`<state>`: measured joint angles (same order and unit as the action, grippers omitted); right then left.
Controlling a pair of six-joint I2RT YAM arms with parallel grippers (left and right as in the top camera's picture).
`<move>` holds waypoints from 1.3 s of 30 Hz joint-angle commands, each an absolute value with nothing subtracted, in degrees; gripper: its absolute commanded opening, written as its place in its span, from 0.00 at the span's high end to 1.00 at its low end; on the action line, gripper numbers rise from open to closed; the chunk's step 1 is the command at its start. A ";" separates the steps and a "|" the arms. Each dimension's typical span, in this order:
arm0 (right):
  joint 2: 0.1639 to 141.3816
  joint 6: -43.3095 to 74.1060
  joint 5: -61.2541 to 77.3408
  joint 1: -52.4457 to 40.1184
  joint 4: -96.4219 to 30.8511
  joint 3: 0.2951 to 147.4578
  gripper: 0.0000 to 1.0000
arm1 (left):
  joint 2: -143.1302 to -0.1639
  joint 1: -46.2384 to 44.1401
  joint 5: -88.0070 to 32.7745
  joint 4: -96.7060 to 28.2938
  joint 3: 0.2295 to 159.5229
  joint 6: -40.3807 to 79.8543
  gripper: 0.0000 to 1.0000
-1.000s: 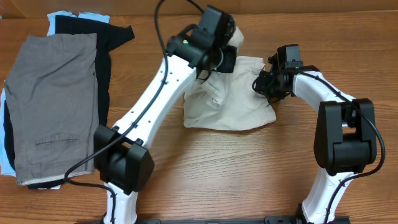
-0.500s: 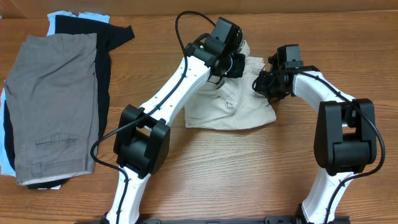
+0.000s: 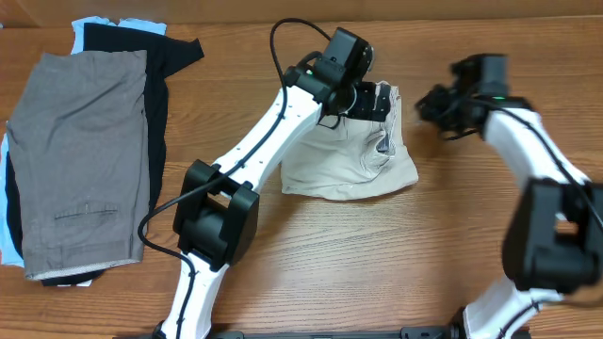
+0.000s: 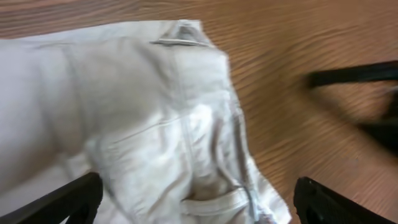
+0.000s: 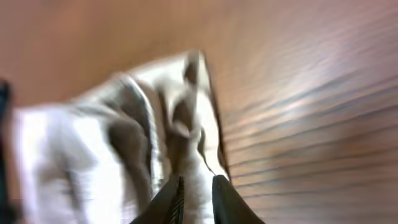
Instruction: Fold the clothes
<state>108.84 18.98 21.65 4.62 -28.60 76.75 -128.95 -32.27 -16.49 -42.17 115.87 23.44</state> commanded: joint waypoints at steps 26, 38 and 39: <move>109.67 10.48 2.90 -8.03 -41.43 76.84 0.23 | -126.74 -15.73 -3.90 -69.80 117.10 12.80 0.00; 111.35 12.25 -3.36 -5.93 -46.28 76.84 0.23 | -126.74 -15.73 -3.86 -69.54 117.10 12.82 0.00; 111.37 12.25 -3.36 -5.91 -46.22 76.84 0.23 | -126.74 -15.75 -3.86 -69.56 117.10 12.82 0.00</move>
<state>111.53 11.79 -1.72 -6.00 -46.35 76.79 -128.77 -15.38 -4.43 -69.65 116.29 14.35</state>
